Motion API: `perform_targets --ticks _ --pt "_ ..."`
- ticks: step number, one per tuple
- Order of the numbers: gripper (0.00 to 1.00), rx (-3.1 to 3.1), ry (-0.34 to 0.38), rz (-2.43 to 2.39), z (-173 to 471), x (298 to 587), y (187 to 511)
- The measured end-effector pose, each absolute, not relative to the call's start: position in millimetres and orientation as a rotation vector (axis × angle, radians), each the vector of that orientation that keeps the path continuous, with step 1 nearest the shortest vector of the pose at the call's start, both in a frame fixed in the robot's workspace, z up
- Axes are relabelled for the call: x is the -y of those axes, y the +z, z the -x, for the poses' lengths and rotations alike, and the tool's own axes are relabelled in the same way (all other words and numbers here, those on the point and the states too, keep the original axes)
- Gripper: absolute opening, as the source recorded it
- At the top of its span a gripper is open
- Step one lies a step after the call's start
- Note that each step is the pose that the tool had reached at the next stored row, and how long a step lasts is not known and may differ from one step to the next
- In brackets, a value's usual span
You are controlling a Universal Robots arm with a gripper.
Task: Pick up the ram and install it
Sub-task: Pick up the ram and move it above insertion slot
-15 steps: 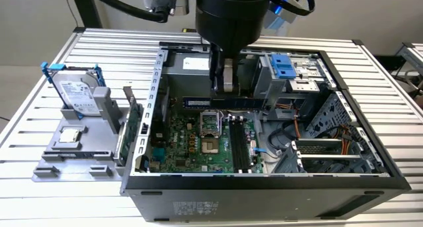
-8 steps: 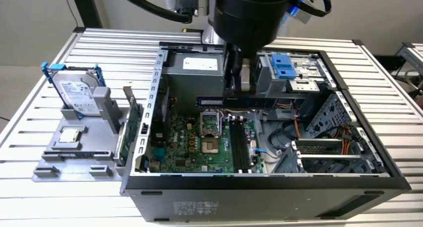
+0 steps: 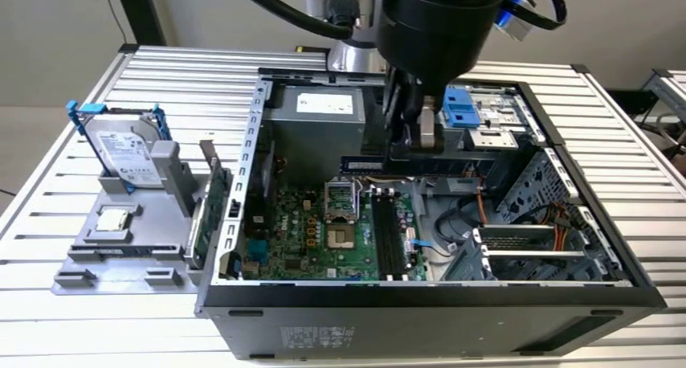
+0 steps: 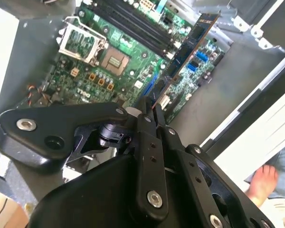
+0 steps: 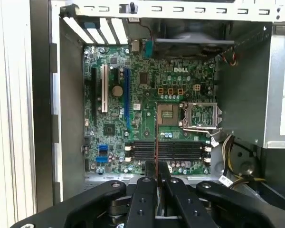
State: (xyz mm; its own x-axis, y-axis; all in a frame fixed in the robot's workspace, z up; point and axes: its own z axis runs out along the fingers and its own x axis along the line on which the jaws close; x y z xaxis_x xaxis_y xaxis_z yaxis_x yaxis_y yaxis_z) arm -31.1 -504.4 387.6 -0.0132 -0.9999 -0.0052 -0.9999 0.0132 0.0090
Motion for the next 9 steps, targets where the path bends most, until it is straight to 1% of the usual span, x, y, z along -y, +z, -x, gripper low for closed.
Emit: perform_targets --ticks 9 --pt "0.0 2.312 -0.016 -2.124 22.3 503.9 384.6"
